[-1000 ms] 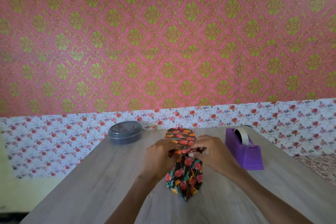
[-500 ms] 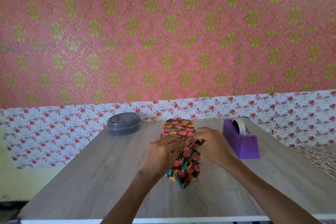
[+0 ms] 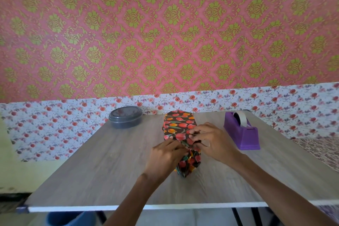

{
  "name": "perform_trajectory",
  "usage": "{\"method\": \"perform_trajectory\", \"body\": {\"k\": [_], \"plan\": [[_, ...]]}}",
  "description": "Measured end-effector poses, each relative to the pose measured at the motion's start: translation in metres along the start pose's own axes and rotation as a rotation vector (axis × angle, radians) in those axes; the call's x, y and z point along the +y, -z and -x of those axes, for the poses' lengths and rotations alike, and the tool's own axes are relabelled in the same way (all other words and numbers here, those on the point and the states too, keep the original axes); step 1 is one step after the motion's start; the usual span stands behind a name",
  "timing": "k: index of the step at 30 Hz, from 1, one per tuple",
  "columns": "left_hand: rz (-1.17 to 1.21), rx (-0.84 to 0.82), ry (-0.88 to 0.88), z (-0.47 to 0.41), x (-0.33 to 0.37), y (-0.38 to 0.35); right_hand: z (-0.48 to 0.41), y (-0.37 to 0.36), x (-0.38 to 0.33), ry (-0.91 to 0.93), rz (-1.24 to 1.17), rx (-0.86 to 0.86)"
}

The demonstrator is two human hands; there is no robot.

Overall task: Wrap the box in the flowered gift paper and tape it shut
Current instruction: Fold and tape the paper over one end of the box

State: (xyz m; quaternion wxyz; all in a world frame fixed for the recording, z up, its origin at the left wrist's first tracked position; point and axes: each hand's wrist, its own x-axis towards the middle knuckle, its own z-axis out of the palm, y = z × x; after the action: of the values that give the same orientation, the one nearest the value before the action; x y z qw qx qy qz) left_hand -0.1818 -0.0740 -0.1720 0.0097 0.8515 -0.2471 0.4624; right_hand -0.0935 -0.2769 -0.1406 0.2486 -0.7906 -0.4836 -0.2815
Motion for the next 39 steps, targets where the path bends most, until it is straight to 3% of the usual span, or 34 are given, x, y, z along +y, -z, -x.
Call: {"method": "perform_trajectory", "body": {"k": [4, 9, 16, 20, 22, 24, 26, 29, 32, 39], "plan": [[-0.076, 0.003, 0.031, 0.006, 0.001, -0.014, 0.006, 0.001, 0.001, -0.036, -0.047, -0.022], [-0.146, 0.029, 0.005, 0.015, 0.0, -0.03, 0.0, -0.008, -0.003, -0.212, -0.195, 0.15], [-0.18, 0.009, -0.022, 0.022, -0.01, -0.038, -0.011, -0.03, -0.004, -0.188, 0.044, 0.111], [0.007, 0.006, 0.007, 0.019, -0.019, -0.024, -0.013, -0.039, 0.001, -0.158, 0.018, 0.123], [0.063, 0.099, 0.123, 0.01, -0.021, -0.015, -0.013, -0.042, 0.002, -0.164, -0.008, 0.118], [0.063, 0.108, 0.418, -0.003, -0.026, -0.009, -0.013, -0.043, 0.002, -0.174, -0.025, 0.115], [0.211, -0.033, 0.69, -0.01, -0.036, -0.012, -0.012, -0.043, 0.002, -0.18, -0.055, 0.125], [0.546, -0.179, 0.902, -0.014, -0.04, -0.015, -0.008, -0.048, 0.0, -0.228, -0.072, 0.189], [0.591, -0.177, 0.926, -0.015, -0.03, -0.017, -0.003, -0.053, -0.002, -0.354, -0.152, 0.259], [0.61, -0.181, 0.875, -0.028, -0.017, -0.029, 0.012, -0.047, 0.014, -0.409, -0.181, 0.275]]}}
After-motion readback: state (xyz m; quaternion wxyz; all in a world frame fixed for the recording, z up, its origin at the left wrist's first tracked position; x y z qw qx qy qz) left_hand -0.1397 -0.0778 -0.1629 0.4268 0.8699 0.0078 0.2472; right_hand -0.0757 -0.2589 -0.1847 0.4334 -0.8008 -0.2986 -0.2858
